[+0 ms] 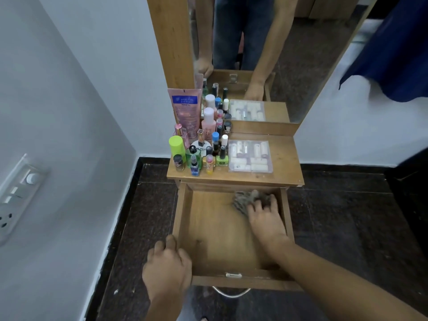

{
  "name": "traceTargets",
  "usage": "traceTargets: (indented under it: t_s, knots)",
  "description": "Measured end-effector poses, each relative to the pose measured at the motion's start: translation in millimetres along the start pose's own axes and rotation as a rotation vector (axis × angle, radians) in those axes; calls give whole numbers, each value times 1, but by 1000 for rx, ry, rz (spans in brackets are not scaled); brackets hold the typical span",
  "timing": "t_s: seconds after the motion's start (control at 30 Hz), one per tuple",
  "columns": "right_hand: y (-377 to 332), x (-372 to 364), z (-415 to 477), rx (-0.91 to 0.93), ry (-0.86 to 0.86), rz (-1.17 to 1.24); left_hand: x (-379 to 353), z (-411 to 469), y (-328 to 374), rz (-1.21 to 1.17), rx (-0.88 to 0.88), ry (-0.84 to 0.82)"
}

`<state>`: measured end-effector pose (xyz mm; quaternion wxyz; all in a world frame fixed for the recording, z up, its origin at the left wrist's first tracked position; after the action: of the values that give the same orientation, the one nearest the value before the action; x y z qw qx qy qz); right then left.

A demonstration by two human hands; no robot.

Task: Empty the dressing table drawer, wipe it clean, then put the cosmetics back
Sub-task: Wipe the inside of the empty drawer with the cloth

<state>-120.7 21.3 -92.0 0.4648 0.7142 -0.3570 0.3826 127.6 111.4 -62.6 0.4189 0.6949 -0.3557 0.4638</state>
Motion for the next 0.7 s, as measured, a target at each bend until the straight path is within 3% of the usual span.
traceTargets:
  t_s: [0.17,0.5,0.6,0.7]
  knots:
    - [5,-3,-27,181,-56,-212,0,0,1,9,-3,-5]
    - [-11,8,-54,442,-474,-164,3,0,2,3,11,1]
    - [-2,28,-46,424,-631,17,5,0,2,23,19,-10]
    - [21,42,-35,329,-804,449,3,0,1,11,6,-24]
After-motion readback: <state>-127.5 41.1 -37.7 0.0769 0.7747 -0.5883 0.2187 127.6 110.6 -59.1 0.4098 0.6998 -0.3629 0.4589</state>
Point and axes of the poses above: each hand's wrist, its own z-axis towards the middle knuckle, its own x-axis out of the back of the hand, y = z × x, the point moved 2 cm from there along z, towards the middle knuckle, and after that the axes turned 2 degrees about -z, right-handed, at the moved point
